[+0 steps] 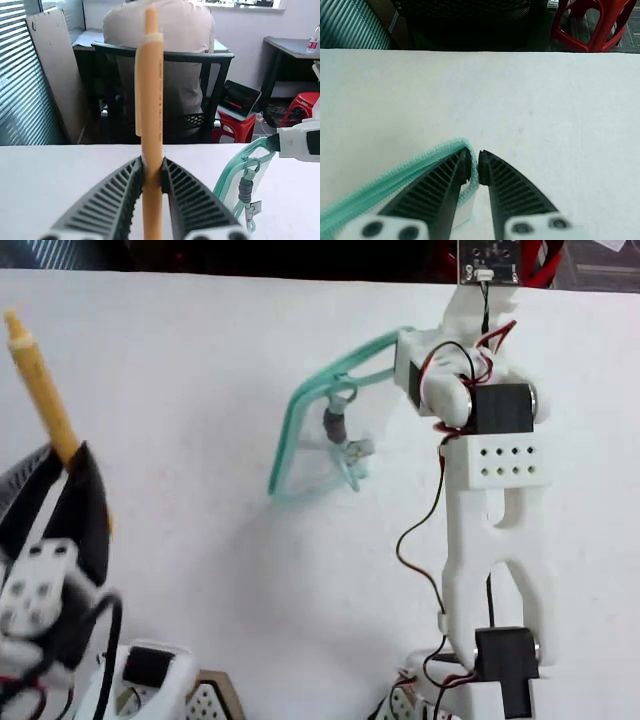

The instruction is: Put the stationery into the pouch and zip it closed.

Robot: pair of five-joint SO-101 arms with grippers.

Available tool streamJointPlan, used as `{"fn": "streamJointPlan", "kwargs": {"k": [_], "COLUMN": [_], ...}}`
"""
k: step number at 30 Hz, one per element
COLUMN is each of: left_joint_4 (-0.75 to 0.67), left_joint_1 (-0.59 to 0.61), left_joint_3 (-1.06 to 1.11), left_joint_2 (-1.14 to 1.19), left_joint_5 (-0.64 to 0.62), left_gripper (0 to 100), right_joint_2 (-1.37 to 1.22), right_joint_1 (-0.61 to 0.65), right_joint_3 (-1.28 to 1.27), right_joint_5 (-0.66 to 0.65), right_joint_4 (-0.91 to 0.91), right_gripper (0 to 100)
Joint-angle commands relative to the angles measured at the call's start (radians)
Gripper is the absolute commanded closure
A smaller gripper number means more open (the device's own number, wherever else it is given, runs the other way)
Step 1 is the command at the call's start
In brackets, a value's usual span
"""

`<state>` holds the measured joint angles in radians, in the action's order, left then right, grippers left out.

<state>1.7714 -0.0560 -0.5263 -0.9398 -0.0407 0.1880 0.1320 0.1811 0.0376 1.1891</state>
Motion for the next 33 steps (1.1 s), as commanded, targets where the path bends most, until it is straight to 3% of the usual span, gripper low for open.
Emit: {"fn": "streamJointPlan", "kwargs": {"k": [1, 7, 15, 18, 24, 28, 33], "left_joint_4": [-0.025, -0.279, -0.842, -0.984, -1.126, -1.323, -1.488], "left_joint_1": [-0.013, -0.008, -0.056, -0.188, -0.464, -0.498, -0.496], "left_joint_3": [0.077, 0.456, 0.850, 0.971, 1.003, 0.996, 0.994], "left_joint_2": [-0.068, -0.234, -0.438, -0.401, -0.246, -0.090, 0.114], "left_joint_5": [0.008, 0.009, 0.000, 0.018, 0.203, 0.204, 0.087], "left_gripper": [98, 98, 98, 98, 98, 98, 98], "right_joint_2": [0.005, 0.004, 0.004, 0.004, 0.004, 0.002, 0.002], "right_joint_1": [-0.007, -0.007, -0.007, -0.007, -0.007, -0.008, -0.013], "right_joint_3": [0.005, 0.005, 0.005, 0.005, 0.005, 0.005, 0.005], "right_joint_5": [0.000, 0.000, 0.000, -0.002, -0.002, -0.003, -0.006], "right_joint_4": [-0.012, -0.012, -0.012, -0.012, -0.012, -0.013, -0.013], "right_gripper": [98.0, 98.0, 98.0, 98.0, 98.0, 98.0, 97.9]}}
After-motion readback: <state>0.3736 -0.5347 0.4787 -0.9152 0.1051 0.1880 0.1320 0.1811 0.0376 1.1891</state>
